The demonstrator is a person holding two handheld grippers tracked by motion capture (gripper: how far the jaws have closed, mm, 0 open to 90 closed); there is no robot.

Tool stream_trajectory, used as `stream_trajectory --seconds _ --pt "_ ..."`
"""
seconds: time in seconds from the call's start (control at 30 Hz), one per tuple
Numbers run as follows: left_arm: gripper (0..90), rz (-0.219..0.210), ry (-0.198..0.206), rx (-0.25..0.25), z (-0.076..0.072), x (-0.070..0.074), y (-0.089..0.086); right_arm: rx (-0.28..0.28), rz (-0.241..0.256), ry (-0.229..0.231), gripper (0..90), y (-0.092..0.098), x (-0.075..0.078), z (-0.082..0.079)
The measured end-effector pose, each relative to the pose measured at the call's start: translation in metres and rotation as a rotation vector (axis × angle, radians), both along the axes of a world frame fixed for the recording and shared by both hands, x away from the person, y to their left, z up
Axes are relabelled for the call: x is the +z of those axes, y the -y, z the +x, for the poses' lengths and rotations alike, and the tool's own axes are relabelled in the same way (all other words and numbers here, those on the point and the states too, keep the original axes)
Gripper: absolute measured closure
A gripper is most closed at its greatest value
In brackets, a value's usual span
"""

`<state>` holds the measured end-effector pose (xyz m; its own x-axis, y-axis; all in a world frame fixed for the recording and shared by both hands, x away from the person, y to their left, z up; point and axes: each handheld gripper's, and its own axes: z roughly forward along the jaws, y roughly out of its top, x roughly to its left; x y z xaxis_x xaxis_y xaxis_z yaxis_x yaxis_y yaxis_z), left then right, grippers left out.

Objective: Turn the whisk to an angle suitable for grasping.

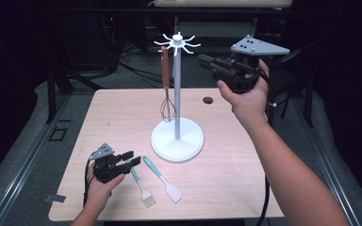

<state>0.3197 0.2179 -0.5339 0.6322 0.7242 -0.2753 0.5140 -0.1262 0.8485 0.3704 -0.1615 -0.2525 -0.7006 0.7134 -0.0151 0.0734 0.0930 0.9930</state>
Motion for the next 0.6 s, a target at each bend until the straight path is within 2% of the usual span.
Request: stream_trajectory --seconds 0.3,0.43,0.6 --pt "53.1 0.005 -0.003 0.0 0.0 -0.001 0.0 -0.011 -0.028 0.001 88.8 0.039 -0.012 -0.026" --pt "53.1 0.005 -0.002 0.007 0.001 -0.001 0.0 -0.027 -0.06 -0.045 87.7 0.056 -0.022 -0.037" --pt "53.0 0.008 -0.003 0.015 0.0 0.0 -0.001 -0.059 -0.12 -0.129 85.9 0.072 -0.037 -0.043"
